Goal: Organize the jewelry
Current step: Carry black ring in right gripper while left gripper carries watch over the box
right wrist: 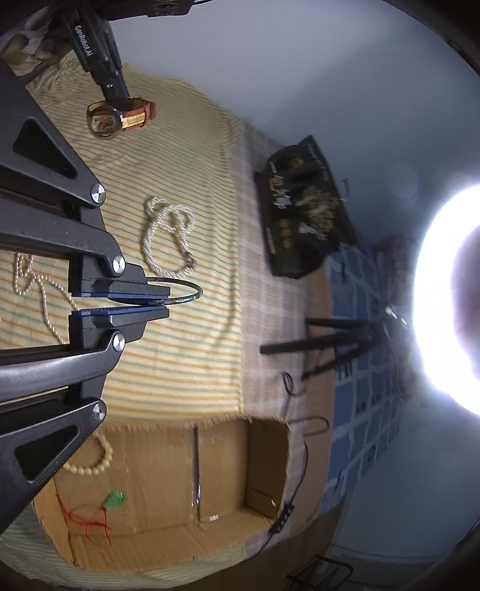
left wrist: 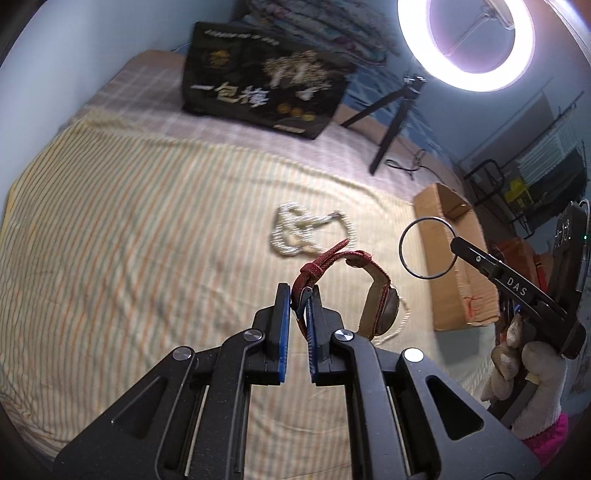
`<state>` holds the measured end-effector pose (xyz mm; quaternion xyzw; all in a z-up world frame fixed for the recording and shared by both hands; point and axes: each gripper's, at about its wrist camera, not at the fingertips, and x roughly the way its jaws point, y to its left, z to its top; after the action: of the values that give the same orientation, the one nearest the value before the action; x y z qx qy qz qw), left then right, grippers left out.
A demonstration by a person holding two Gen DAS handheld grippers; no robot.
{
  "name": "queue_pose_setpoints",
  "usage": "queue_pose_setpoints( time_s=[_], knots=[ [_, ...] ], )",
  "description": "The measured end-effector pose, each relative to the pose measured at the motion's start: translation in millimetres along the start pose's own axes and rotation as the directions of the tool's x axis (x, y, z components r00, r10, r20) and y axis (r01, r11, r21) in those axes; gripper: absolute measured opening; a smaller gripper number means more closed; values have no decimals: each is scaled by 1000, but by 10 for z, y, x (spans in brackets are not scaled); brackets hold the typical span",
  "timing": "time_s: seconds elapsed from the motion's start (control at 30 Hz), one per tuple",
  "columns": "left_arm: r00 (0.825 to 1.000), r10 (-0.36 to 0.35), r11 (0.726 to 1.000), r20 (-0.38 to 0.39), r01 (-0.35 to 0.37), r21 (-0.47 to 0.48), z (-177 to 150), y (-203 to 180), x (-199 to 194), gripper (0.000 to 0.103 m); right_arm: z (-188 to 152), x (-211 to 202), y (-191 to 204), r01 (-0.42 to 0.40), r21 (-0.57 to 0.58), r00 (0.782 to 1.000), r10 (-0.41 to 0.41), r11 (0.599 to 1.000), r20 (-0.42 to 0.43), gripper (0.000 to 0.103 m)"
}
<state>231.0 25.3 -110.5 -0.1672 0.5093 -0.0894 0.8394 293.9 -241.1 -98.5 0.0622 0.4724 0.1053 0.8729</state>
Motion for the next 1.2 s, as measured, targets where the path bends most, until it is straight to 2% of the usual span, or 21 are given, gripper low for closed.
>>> queue_pose_setpoints(
  time_s=[0.47,0.83,1.2],
  knots=[
    [998,-68,993,13,66,100,80,-901,225,6,116,-478,-736,117,55,988,-122,992,99,1],
    [994,-107,979,6,105,173,62,-1587,551,6,137,-535,-1333,189,103,974,-200,976,105,1],
    [991,-130,964,-7,128,232,10,-2097,894,6,230,-420,-1690,210,136,969,-225,968,104,1]
  ],
)
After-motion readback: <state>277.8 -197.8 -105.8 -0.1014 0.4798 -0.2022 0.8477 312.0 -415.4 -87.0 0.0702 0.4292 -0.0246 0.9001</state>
